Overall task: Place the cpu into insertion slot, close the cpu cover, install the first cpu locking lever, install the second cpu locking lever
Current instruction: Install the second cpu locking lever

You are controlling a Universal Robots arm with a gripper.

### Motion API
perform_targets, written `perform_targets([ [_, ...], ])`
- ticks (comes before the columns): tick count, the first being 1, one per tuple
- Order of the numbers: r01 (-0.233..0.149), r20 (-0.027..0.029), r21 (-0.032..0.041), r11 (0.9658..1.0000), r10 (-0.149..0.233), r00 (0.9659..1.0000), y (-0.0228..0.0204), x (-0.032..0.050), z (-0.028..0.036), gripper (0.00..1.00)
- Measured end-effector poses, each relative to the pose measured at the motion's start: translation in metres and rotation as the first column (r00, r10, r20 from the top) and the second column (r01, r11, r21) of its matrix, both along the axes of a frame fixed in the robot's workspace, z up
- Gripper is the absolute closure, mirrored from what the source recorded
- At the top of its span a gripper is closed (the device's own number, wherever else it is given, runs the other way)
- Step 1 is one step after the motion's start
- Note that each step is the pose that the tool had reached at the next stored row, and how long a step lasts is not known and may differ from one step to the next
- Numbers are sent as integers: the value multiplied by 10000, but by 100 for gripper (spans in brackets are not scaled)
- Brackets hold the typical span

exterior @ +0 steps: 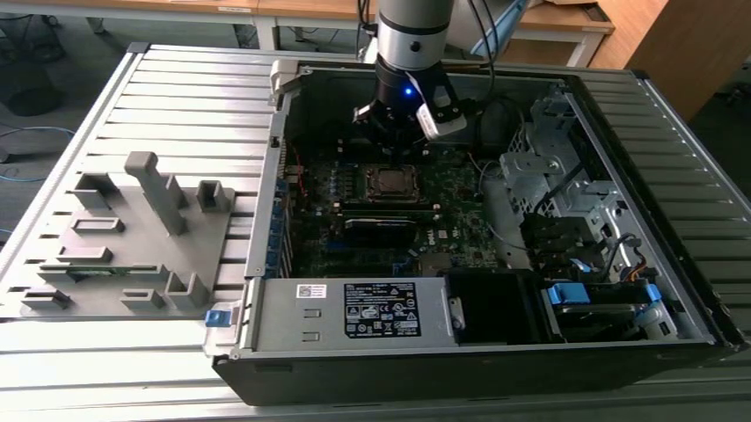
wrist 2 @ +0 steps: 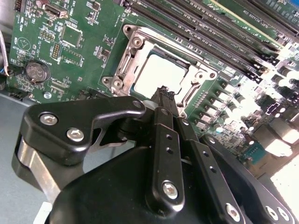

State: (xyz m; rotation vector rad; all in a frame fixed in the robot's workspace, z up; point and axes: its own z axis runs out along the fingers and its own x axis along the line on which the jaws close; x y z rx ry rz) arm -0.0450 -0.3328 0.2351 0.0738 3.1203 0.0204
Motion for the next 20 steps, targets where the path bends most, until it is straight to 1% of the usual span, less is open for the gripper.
perform_targets([
  [15,-43,0,1,10000,43,10000,0,0,-8,89],
  [20,-43,0,1,10000,43,10000,-31,0,-8,89],
])
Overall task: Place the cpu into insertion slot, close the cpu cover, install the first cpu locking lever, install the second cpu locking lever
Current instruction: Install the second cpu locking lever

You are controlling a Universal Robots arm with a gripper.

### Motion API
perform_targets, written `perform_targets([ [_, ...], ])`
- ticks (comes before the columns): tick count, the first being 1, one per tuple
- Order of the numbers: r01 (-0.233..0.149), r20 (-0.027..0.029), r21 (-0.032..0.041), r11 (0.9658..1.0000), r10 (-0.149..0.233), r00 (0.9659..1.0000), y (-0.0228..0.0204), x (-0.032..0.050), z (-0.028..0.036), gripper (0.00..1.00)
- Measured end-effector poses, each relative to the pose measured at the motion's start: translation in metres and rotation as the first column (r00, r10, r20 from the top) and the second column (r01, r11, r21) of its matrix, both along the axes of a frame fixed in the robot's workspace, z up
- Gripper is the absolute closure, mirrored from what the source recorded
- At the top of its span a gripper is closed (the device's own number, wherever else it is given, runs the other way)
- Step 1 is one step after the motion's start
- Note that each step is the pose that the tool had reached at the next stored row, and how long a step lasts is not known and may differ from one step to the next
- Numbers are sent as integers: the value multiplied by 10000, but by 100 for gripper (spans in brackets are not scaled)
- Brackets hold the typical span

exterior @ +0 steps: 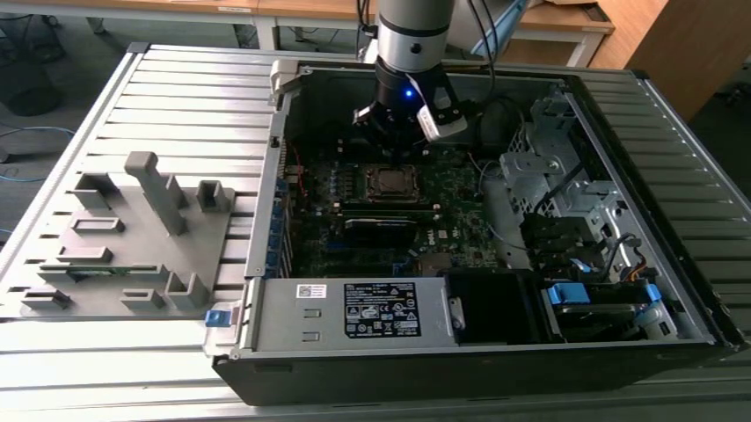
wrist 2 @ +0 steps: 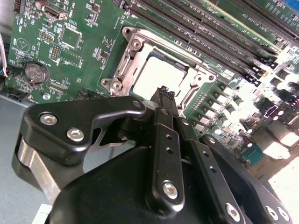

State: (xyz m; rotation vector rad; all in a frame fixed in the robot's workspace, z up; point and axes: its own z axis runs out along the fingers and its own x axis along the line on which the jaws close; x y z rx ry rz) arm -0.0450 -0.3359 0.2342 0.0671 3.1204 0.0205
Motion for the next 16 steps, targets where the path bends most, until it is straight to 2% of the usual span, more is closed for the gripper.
perform_targets([
  [5,0,1,1,10000,0,10000,-39,0,0,89],
  [16,1,0,0,10000,-1,10000,-176,0,0,89],
])
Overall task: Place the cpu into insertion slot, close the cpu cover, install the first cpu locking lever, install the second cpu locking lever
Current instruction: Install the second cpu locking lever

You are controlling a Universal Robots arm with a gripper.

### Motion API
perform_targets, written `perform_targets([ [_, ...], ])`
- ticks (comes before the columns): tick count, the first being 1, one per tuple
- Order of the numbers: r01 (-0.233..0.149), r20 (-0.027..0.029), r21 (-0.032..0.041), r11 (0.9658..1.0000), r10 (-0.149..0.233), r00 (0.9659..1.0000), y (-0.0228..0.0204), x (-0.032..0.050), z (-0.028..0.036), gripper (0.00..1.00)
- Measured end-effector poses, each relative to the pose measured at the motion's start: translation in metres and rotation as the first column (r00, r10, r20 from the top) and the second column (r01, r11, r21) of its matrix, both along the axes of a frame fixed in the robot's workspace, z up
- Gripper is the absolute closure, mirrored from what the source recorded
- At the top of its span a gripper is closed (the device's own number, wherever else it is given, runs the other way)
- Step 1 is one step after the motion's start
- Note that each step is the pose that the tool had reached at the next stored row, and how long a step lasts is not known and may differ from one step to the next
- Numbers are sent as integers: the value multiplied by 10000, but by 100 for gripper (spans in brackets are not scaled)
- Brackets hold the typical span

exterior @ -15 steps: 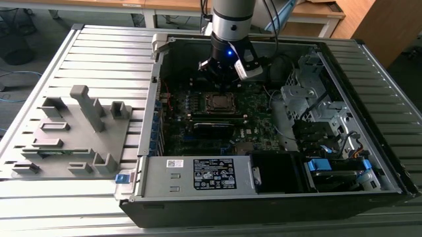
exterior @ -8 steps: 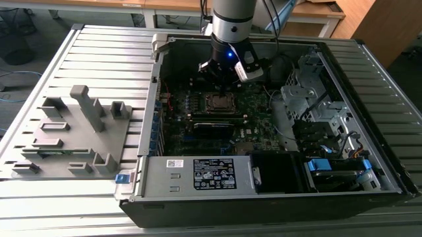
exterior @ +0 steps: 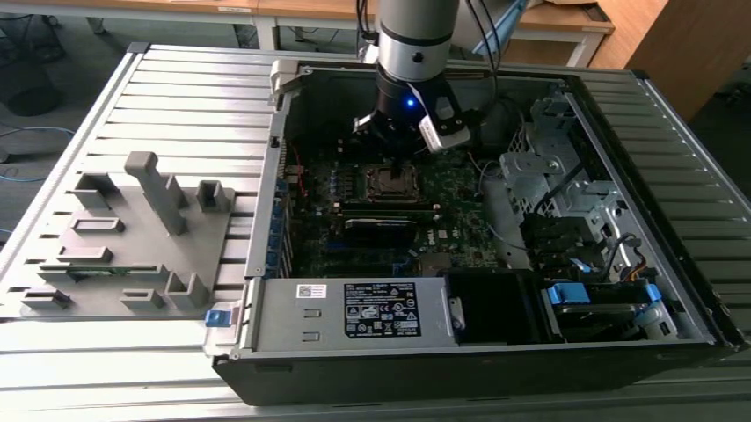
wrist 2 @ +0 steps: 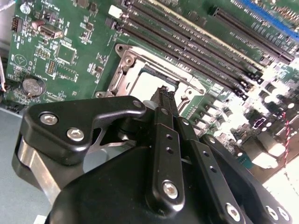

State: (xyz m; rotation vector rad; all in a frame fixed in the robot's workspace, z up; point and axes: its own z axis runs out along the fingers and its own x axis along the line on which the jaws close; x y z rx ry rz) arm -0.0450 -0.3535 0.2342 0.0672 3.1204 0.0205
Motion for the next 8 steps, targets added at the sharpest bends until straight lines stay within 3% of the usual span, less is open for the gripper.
perform_targets([
  [8,0,0,-34,10000,0,10000,-79,0,0,89],
])
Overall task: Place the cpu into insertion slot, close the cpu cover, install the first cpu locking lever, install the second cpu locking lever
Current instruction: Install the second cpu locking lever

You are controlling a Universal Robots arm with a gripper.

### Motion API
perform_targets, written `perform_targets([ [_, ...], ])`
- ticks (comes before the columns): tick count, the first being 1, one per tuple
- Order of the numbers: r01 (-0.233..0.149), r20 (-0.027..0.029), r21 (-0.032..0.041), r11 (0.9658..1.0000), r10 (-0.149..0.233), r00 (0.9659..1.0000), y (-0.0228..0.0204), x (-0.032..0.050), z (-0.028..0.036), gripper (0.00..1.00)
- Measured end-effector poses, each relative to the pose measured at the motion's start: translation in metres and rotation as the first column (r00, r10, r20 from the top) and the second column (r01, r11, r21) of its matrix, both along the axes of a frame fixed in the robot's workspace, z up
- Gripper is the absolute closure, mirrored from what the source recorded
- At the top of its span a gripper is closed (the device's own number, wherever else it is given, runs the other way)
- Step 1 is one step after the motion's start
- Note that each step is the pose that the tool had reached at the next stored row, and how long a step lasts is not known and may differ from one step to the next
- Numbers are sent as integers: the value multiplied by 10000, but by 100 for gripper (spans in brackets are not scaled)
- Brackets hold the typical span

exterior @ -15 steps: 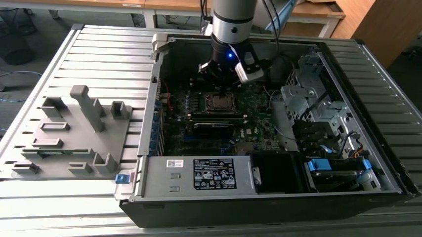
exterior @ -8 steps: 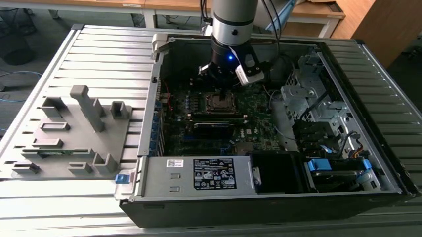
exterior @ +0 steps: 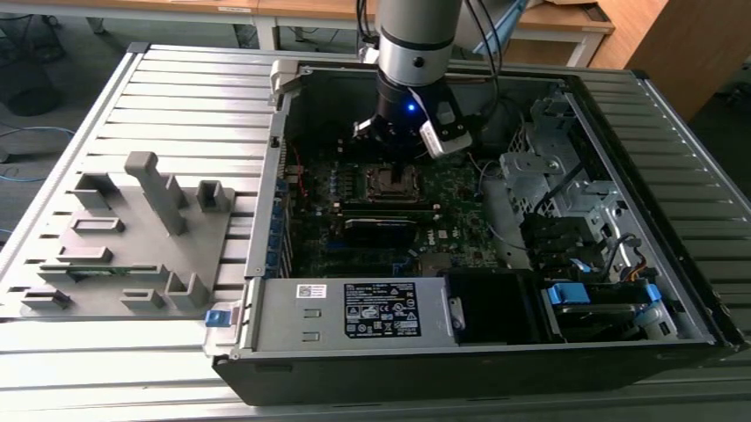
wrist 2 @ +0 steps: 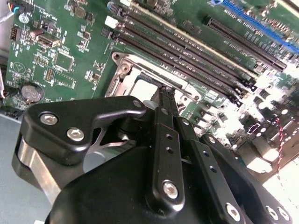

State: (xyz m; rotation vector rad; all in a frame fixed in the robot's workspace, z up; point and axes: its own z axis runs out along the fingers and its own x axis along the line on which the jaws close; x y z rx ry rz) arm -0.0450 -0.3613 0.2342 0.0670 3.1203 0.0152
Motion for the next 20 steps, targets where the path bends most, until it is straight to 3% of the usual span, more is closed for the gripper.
perform_targets([
  [7,0,-1,-113,9999,0,10000,-45,0,0,89],
  [14,1,10,-117,9999,0,10000,-73,-19,0,89],
  [20,0,38,-117,9999,1,10000,-84,-82,-2,89],
])
